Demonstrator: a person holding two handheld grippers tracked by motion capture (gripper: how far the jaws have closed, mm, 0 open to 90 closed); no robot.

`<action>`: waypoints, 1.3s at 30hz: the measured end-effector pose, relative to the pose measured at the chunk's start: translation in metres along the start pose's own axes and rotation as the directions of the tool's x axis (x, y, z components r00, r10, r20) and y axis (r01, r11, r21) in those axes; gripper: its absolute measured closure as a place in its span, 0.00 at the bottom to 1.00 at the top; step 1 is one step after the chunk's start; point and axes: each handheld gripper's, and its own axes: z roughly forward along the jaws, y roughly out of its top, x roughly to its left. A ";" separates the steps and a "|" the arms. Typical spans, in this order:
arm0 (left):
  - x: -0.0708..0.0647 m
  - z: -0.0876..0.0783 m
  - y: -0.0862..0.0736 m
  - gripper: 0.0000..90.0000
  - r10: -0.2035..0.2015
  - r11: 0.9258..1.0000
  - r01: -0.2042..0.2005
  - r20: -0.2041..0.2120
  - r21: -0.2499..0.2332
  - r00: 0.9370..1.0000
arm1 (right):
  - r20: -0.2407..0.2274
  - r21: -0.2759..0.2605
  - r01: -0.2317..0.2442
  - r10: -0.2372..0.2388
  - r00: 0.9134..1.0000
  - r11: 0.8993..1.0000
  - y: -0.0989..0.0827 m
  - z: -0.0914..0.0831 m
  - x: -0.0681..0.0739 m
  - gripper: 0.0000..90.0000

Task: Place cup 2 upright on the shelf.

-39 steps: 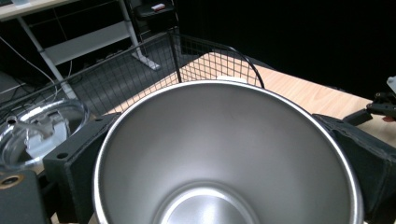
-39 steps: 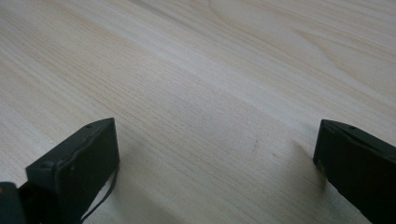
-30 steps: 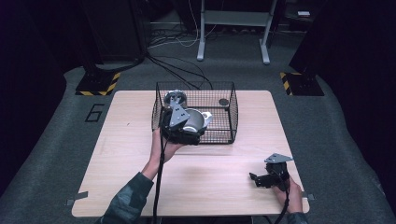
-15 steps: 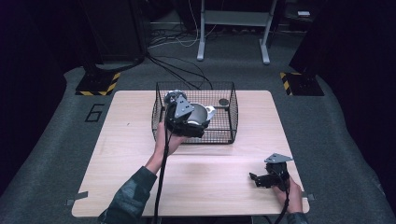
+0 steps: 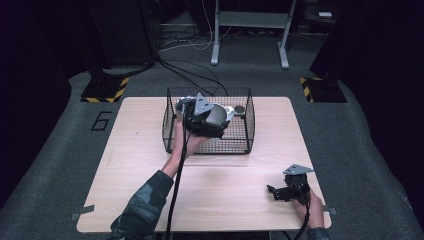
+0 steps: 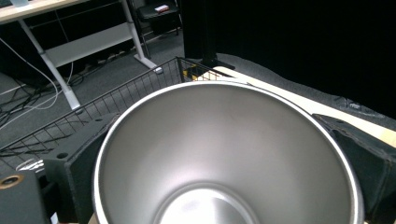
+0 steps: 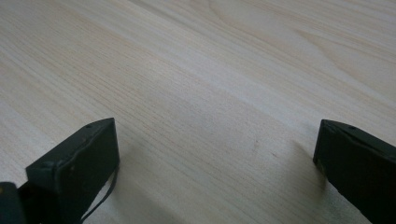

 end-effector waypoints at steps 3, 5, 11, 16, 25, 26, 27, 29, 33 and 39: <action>0.002 0.006 0.002 0.06 0.000 1.000 0.000 0.004 0.014 1.000 | -0.002 0.002 0.008 -0.008 1.000 1.000 0.000 0.000 -0.001 0.00; 0.003 0.011 0.003 0.06 -0.006 1.000 0.006 -0.006 0.015 1.000 | -0.002 0.003 0.009 -0.009 1.000 1.000 0.000 0.000 -0.001 0.00; 0.006 0.025 0.005 0.06 -0.025 1.000 0.025 -0.016 0.012 1.000 | 0.000 -0.001 0.002 -0.002 1.000 1.000 0.000 0.000 0.000 0.00; 0.008 0.034 0.005 0.06 -0.051 0.998 0.052 -0.015 0.021 0.999 | -0.001 0.001 0.000 0.000 1.000 1.000 0.000 0.000 0.000 0.00; 0.009 0.057 0.005 0.06 -0.076 0.996 0.078 -0.033 0.051 0.997 | -0.001 0.001 0.002 -0.002 1.000 1.000 0.000 0.000 0.000 0.00; 0.009 0.057 0.005 0.06 -0.076 0.996 0.078 -0.033 0.051 0.997 | -0.001 0.001 0.002 -0.002 1.000 1.000 0.000 0.000 0.000 0.00; 0.010 0.063 0.005 0.06 -0.078 0.995 0.080 -0.034 0.061 0.996 | -0.002 -0.001 0.004 -0.004 1.000 1.000 0.000 0.000 -0.001 0.00; 0.010 0.068 0.005 0.06 -0.080 0.994 0.083 -0.040 0.069 0.996 | -0.002 -0.001 0.004 -0.004 1.000 1.000 0.000 0.000 -0.001 0.00; 0.010 0.078 0.001 0.06 -0.079 0.992 0.083 -0.044 0.093 0.996 | -0.002 -0.001 0.004 -0.004 1.000 1.000 0.000 0.000 -0.001 0.00; 0.014 0.091 -0.005 0.06 -0.082 0.987 0.089 -0.056 0.136 0.995 | -0.002 -0.001 0.003 -0.003 1.000 1.000 0.000 0.000 0.000 0.00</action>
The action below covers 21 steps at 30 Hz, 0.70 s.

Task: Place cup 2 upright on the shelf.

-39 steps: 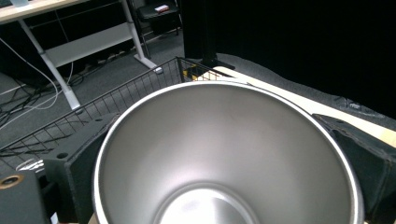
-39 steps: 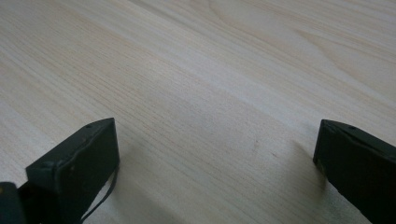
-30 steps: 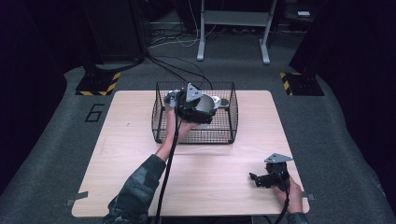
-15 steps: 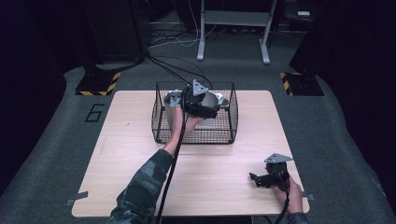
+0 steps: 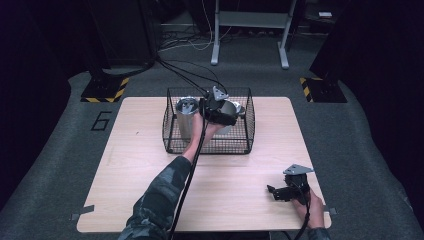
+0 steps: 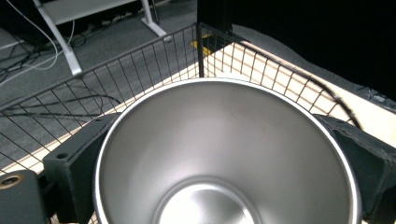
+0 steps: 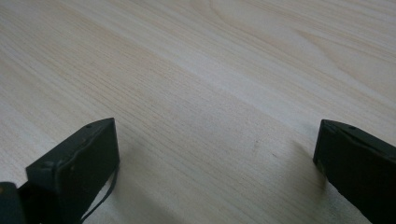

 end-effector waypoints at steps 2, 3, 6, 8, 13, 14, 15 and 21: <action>0.001 0.004 -0.001 0.06 -0.005 1.000 0.005 -0.004 0.008 1.000 | 0.000 0.000 0.000 0.000 1.000 1.000 0.000 0.000 0.000 0.00; 0.002 0.006 -0.002 0.06 -0.012 1.000 0.012 -0.007 0.008 1.000 | 0.000 0.000 0.000 0.000 1.000 1.000 0.000 0.000 0.000 0.00; 0.004 0.010 -0.004 0.06 -0.012 1.000 0.012 -0.013 0.020 1.000 | 0.001 0.000 0.001 -0.001 1.000 1.000 0.000 0.000 0.000 0.00; 0.004 0.014 -0.005 0.06 -0.008 1.000 0.009 -0.014 0.030 1.000 | 0.000 0.000 0.000 0.000 1.000 1.000 0.000 0.000 0.000 0.00; 0.003 0.022 -0.007 0.06 -0.011 0.998 0.011 -0.013 0.056 1.000 | 0.000 0.001 -0.002 0.002 1.000 1.000 0.000 0.000 0.000 0.00; 0.003 0.023 -0.007 0.06 -0.004 0.998 0.005 -0.012 0.063 1.000 | -0.001 0.002 -0.002 0.002 1.000 1.000 0.000 0.000 0.000 0.00; 0.003 0.025 -0.008 0.06 -0.006 0.998 0.007 -0.013 0.068 1.000 | -0.004 0.004 -0.001 0.001 1.000 1.000 0.000 0.000 0.000 0.00; 0.004 0.032 -0.010 0.06 -0.012 0.996 0.013 -0.017 0.091 1.000 | -0.005 0.005 -0.001 0.001 1.000 1.000 0.000 0.000 0.000 0.00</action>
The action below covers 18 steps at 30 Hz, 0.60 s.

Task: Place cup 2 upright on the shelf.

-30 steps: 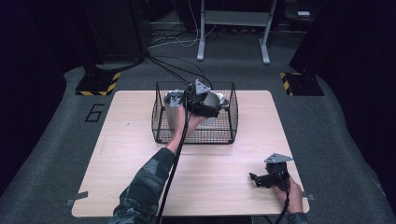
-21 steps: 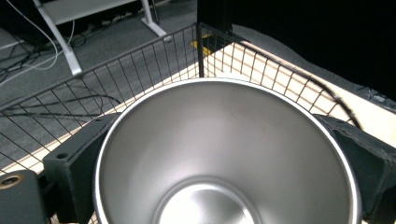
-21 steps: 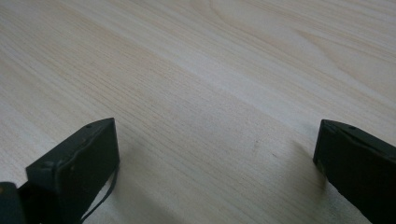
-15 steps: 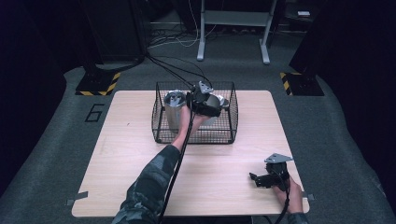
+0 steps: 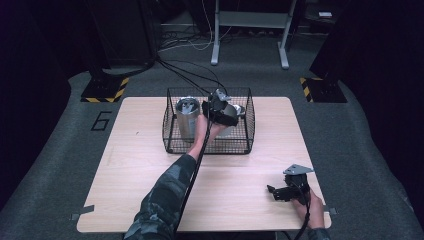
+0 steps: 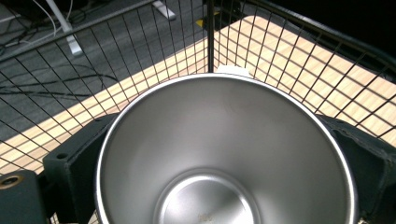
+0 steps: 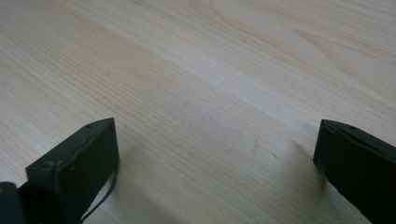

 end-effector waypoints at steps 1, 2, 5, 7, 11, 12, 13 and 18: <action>0.000 0.001 0.000 0.06 0.000 1.000 0.000 0.002 0.002 1.000 | 0.000 0.000 0.000 0.000 1.000 1.000 0.000 0.000 0.000 0.00; 0.000 0.001 0.000 0.06 0.000 1.000 0.000 0.002 0.002 1.000 | 0.000 0.000 0.000 0.000 1.000 1.000 0.000 0.000 0.000 0.00; 0.001 0.006 -0.002 0.06 -0.004 1.000 0.004 0.002 0.018 1.000 | -0.003 0.001 0.000 0.000 1.000 1.000 0.000 0.000 0.000 0.00; 0.001 0.007 -0.002 0.06 -0.004 1.000 0.004 0.004 0.026 1.000 | -0.009 -0.001 -0.005 0.005 1.000 1.000 0.000 0.000 0.000 0.00; 0.001 0.010 -0.003 0.06 -0.012 0.999 0.011 0.004 0.037 1.000 | -0.009 -0.001 -0.006 0.006 1.000 1.000 0.000 0.000 0.000 0.00; 0.001 0.010 -0.003 0.06 -0.003 0.999 0.003 0.006 0.050 1.000 | -0.009 -0.001 -0.004 0.004 1.000 1.000 0.000 0.000 0.000 0.00; 0.002 0.011 -0.003 0.06 -0.007 0.999 0.007 0.007 0.051 1.000 | -0.009 -0.001 -0.004 0.004 1.000 1.000 0.000 0.000 0.000 0.00; 0.005 0.014 -0.001 0.06 -0.029 0.997 0.027 0.022 0.076 0.999 | -0.008 -0.001 -0.004 0.004 1.000 1.000 0.000 0.000 0.000 0.00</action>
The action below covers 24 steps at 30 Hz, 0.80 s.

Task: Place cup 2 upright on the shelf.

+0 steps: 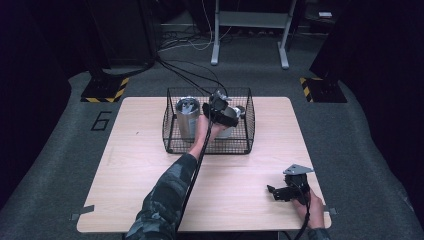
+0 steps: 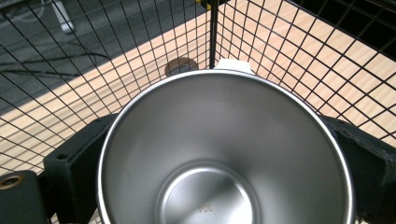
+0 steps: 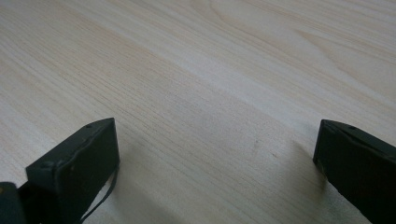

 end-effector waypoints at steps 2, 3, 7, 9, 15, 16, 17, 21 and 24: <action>0.000 0.001 0.001 0.06 -0.006 1.000 0.006 0.001 0.002 1.000 | 0.000 0.000 0.000 0.000 1.000 1.000 0.000 0.000 0.000 0.00; 0.000 0.002 0.001 0.06 -0.002 1.000 0.002 0.004 0.009 1.000 | 0.000 0.000 0.002 -0.002 1.000 1.000 0.000 0.000 0.000 0.00; 0.000 0.005 0.002 0.06 -0.006 1.000 0.006 0.004 0.027 1.000 | 0.000 0.000 0.001 -0.001 1.000 1.000 0.000 0.000 0.000 0.00; 0.000 0.006 0.003 0.06 -0.006 0.999 0.006 0.003 0.036 1.000 | 0.000 0.000 0.001 -0.001 1.000 1.000 0.000 0.000 0.000 0.00; 0.001 0.011 0.000 0.06 -0.007 0.998 0.007 -0.005 0.064 1.000 | 0.000 0.000 0.001 -0.001 1.000 1.000 0.000 0.000 0.000 0.00; 0.002 0.012 0.000 0.06 -0.011 0.998 0.011 -0.006 0.069 1.000 | 0.000 0.000 0.001 -0.001 1.000 1.000 0.000 0.000 0.000 0.00; 0.002 0.013 0.000 0.06 -0.010 0.997 0.011 -0.006 0.070 1.000 | 0.000 0.000 0.001 -0.001 1.000 1.000 0.000 0.000 0.000 0.00; 0.003 0.014 -0.001 0.06 -0.016 0.997 0.017 -0.008 0.078 1.000 | 0.001 0.000 0.000 0.000 1.000 1.000 0.000 0.000 0.000 0.00; 0.002 0.015 -0.001 0.06 -0.015 0.996 0.015 -0.010 0.087 1.000 | 0.001 -0.002 0.004 -0.004 1.000 1.000 0.000 0.000 0.000 0.00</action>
